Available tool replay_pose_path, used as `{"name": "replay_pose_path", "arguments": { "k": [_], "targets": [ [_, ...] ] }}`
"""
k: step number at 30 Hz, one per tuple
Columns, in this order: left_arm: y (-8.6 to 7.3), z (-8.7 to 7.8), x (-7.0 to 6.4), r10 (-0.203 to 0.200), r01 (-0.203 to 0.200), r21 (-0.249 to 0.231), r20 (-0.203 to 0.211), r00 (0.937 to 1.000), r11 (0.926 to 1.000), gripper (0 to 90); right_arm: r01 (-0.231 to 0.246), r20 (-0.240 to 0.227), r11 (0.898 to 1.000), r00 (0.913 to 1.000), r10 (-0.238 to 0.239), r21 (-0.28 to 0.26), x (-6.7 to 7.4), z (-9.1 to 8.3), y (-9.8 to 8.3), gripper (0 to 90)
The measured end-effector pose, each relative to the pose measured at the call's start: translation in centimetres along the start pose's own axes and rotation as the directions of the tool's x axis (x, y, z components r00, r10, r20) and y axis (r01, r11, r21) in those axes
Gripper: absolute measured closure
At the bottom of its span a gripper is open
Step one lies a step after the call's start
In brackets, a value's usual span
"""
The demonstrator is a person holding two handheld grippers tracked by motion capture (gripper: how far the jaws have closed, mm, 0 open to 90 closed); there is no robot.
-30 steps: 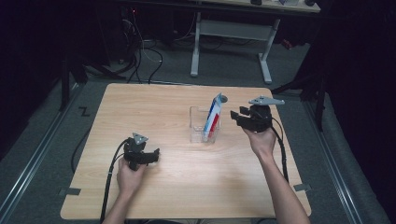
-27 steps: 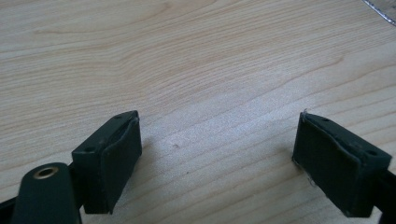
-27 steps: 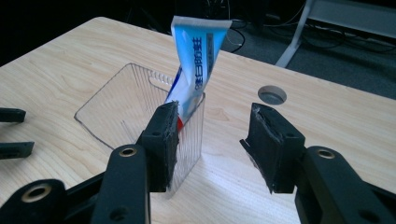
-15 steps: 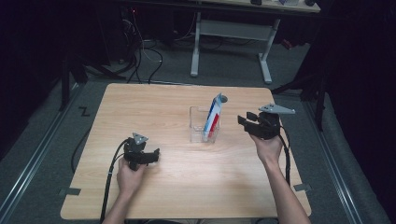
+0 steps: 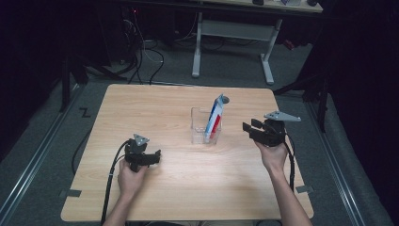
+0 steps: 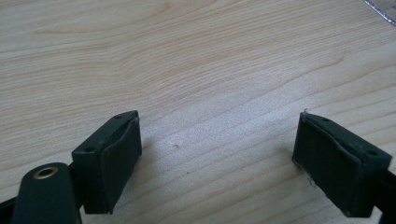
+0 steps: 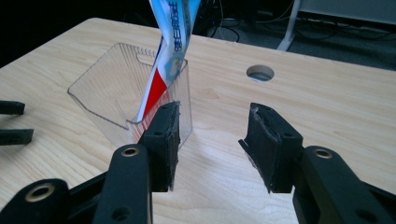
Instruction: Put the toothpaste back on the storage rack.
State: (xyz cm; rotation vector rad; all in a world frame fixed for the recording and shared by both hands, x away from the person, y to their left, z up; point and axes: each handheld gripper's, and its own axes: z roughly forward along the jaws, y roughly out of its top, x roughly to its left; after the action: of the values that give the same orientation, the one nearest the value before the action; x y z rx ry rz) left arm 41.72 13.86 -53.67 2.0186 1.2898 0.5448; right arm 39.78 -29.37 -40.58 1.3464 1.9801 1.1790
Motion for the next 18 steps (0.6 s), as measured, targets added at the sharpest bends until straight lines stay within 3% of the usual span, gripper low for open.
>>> {"name": "replay_pose_path", "arguments": {
  "k": [18],
  "targets": [
    [0.0, 0.0, 0.0, -0.001, 0.001, 0.0, -0.001, 1.0, 1.0, 15.6, -0.079, 0.014, 0.997, 0.9968, 0.078, 0.024, -1.3, 0.4, -3.9, 54.4]
  ]
}}
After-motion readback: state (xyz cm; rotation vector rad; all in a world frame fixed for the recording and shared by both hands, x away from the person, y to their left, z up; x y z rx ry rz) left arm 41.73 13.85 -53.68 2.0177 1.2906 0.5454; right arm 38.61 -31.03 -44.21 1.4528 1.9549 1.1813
